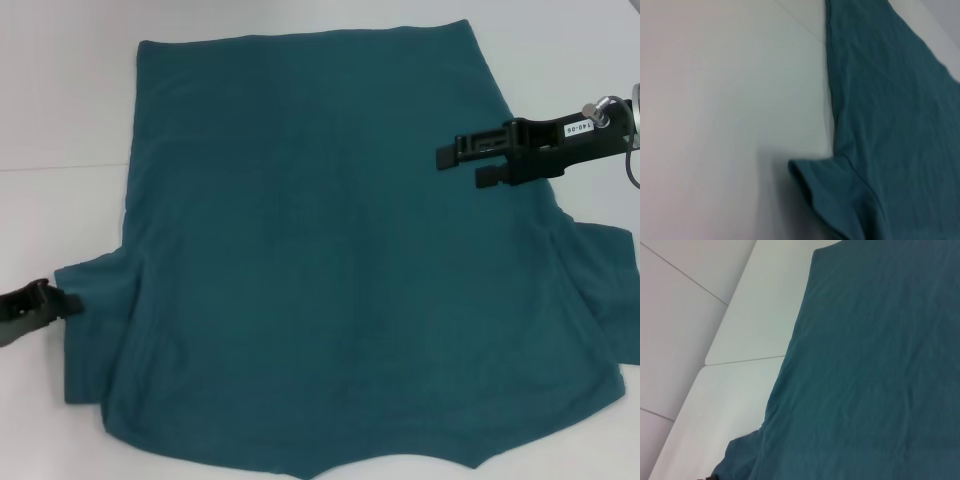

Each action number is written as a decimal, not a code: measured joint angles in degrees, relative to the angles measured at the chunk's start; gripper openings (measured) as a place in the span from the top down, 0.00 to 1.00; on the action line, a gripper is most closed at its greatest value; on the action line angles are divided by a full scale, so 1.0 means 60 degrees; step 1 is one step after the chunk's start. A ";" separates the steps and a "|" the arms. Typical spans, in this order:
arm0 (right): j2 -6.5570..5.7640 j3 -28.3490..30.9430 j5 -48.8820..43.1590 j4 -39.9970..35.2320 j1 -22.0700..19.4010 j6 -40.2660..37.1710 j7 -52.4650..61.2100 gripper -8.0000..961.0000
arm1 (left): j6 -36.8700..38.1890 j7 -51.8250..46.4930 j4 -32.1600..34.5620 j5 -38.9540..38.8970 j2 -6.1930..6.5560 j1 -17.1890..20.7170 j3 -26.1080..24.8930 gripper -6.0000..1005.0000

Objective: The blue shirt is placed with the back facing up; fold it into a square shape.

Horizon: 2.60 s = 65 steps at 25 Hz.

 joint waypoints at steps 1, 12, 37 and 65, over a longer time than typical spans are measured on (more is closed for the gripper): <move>0.0000 0.0000 0.0005 0.0000 -0.0002 0.0000 0.0000 0.02 | 0.0011 -0.0045 0.0124 0.0238 0.0037 -0.0072 0.0011 0.99; 0.0026 0.0000 -0.0007 -0.0057 -0.0004 -0.0001 0.0000 0.02 | -0.0013 -0.0871 0.1531 0.2602 0.0091 -0.0749 0.1177 0.99; 0.0067 -0.0068 -0.0039 -0.0090 0.0009 -0.0001 0.0058 0.02 | 0.1733 -0.2192 0.3679 0.4463 0.0082 -0.1584 0.1768 0.99; 0.0162 -0.0074 -0.0035 -0.0002 -0.0020 -0.0004 0.0039 0.02 | 0.0212 -0.3383 0.0333 0.4143 -0.0609 -0.4166 0.1795 0.99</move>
